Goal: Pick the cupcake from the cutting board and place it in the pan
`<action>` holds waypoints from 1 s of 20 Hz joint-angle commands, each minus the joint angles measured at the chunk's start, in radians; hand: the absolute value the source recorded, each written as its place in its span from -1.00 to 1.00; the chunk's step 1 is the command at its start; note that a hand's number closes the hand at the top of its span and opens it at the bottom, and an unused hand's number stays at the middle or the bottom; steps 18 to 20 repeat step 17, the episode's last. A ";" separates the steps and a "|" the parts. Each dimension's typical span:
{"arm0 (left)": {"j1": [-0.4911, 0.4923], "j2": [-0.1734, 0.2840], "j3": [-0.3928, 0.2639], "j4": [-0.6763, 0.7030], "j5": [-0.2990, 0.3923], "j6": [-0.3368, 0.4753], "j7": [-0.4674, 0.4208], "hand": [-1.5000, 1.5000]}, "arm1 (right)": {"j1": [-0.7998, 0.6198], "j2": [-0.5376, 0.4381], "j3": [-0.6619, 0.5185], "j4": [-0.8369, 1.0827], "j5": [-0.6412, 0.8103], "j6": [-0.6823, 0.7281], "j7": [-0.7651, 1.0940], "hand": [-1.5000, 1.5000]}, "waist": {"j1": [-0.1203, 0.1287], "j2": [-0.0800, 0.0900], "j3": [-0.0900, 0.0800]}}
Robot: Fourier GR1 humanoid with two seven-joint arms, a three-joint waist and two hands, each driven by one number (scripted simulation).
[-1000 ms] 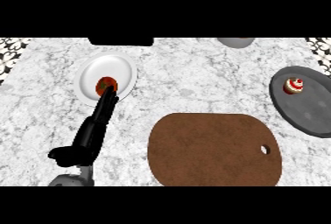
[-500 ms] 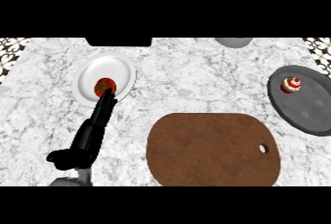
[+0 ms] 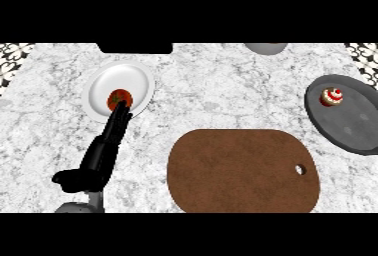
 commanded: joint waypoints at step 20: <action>-0.004 -0.016 -0.001 -0.001 -0.012 0.003 0.017 0.00 | 0.070 -0.026 0.077 -0.024 -0.025 0.001 -0.224 -1.00 | 0.001 -0.003 -0.001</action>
